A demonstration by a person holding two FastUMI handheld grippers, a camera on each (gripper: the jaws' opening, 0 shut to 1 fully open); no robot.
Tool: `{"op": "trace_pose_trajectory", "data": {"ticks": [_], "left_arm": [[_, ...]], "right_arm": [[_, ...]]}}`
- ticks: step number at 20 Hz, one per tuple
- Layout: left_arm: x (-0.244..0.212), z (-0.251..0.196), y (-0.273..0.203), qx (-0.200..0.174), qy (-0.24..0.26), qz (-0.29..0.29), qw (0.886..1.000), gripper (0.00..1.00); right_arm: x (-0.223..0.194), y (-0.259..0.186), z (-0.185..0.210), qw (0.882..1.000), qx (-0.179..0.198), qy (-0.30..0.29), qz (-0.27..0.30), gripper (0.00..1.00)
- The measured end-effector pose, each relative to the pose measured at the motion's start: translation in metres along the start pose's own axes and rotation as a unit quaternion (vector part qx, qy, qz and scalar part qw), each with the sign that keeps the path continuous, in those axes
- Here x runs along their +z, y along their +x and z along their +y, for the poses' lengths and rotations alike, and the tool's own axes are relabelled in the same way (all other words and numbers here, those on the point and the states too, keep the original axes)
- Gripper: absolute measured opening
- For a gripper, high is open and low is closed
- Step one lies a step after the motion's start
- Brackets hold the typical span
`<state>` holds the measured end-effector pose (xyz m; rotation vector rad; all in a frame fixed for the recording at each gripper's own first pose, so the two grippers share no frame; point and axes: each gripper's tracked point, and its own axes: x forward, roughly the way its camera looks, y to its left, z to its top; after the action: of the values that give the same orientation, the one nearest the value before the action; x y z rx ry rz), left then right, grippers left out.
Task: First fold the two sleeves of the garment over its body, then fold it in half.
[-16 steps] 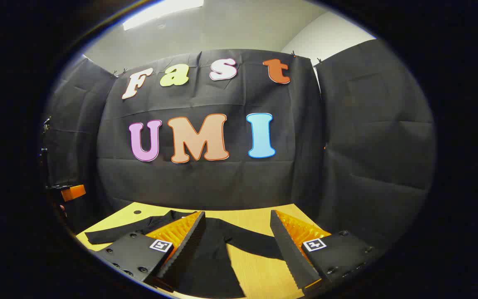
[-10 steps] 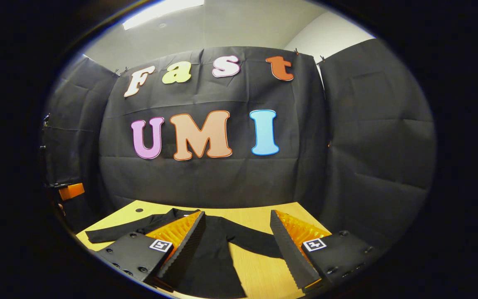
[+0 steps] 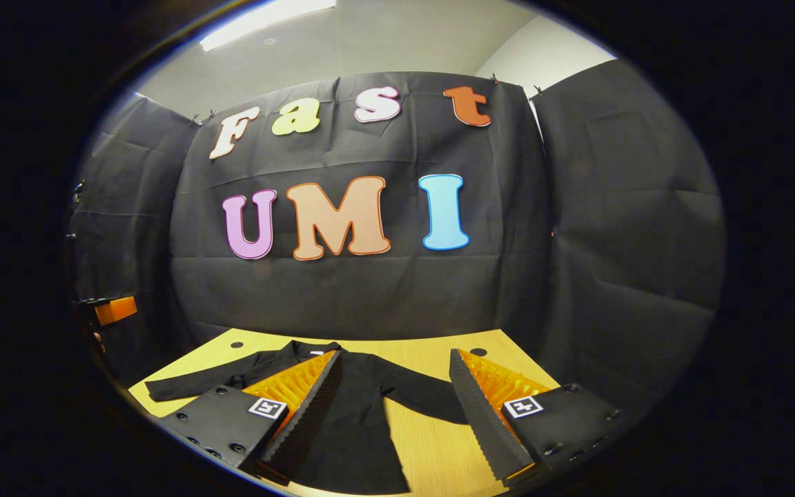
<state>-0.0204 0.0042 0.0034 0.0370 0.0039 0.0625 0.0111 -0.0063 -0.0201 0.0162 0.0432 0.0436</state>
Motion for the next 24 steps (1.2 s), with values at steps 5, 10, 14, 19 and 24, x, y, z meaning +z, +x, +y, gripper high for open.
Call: {"op": "trace_pose_trajectory", "data": {"ticks": [5, 10, 14, 19, 24], "left_arm": [[0.003, 0.010, -0.004, 0.018, -0.002, -0.006, 1.000, 0.92], [-0.002, 0.016, -0.007, 0.029, -0.010, 0.001, 1.000, 0.92], [-0.006, 0.015, -0.005, 0.030, -0.011, 0.005, 0.999, 0.92], [-0.010, 0.010, -0.002, 0.025, -0.015, 0.011, 1.000, 0.92], [-0.011, 0.012, -0.002, 0.029, -0.014, 0.013, 0.999, 0.92]], "right_arm": [[-0.006, 0.002, -0.023, 1.000, -0.019, 0.005, 0.006, 0.98], [-0.007, 0.008, -0.027, 1.000, -0.022, 0.005, 0.009, 0.98], [-0.001, 0.011, -0.023, 1.000, -0.015, 0.003, 0.004, 0.98], [-0.001, 0.014, -0.030, 1.000, -0.019, 0.004, 0.005, 0.98], [-0.001, 0.015, -0.041, 1.000, -0.029, 0.008, 0.006, 0.98]]}}
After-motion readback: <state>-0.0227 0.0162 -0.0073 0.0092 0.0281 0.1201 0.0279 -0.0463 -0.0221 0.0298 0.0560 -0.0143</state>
